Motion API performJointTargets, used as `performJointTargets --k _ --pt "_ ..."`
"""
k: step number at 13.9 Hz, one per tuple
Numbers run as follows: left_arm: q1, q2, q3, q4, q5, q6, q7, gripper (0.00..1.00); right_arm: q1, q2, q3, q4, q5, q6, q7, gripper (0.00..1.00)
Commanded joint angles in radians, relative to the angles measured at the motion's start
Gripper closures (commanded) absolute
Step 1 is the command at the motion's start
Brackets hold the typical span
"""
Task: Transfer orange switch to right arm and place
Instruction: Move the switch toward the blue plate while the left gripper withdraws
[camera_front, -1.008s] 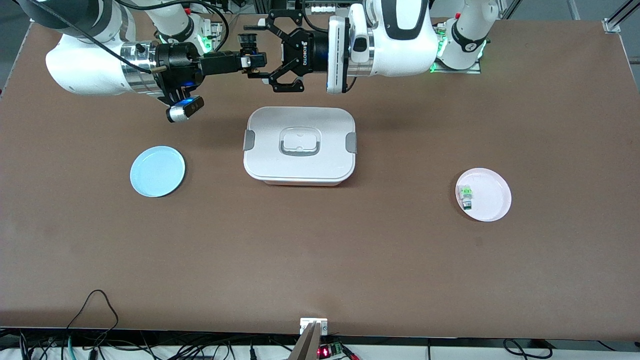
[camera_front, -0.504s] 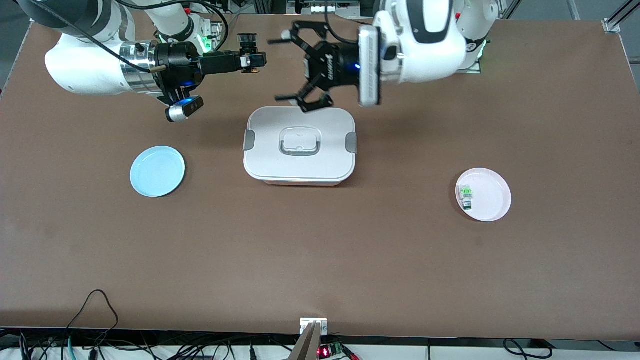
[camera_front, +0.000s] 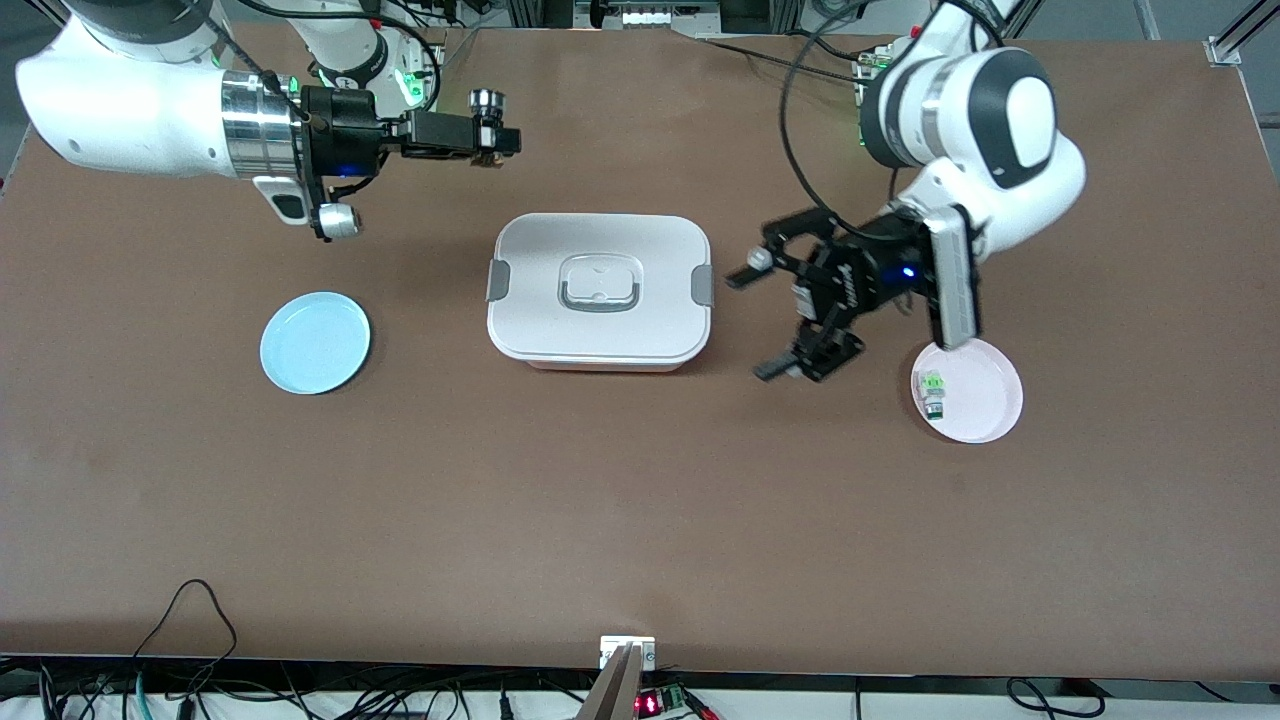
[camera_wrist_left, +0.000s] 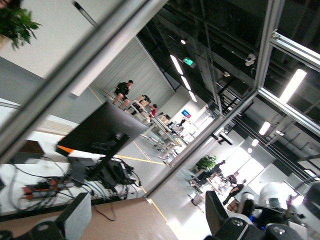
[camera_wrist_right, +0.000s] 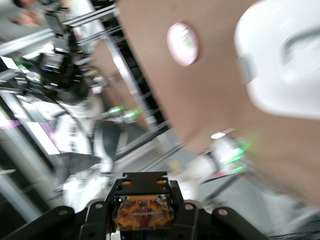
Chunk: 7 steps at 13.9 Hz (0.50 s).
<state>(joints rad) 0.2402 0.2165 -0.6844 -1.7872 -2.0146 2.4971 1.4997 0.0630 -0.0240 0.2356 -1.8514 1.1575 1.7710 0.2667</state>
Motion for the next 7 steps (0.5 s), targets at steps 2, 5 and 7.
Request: performJointTargets --k 2,5,7 --pt "0.073 -0.043 0.097 -0.043 0.286 -0.052 -0.021 0.00 -0.008 0.064 0.007 0.118 -0.339 -0.037 -0.252 1.00" --pt "0.077 -0.042 0.224 -0.040 0.513 -0.110 -0.088 0.00 -0.026 0.067 0.005 0.116 -0.640 -0.067 -0.528 1.00" --pt "0.077 -0.048 0.285 -0.026 0.746 -0.119 -0.201 0.00 -0.032 0.081 0.005 0.115 -0.793 -0.084 -0.653 1.00"
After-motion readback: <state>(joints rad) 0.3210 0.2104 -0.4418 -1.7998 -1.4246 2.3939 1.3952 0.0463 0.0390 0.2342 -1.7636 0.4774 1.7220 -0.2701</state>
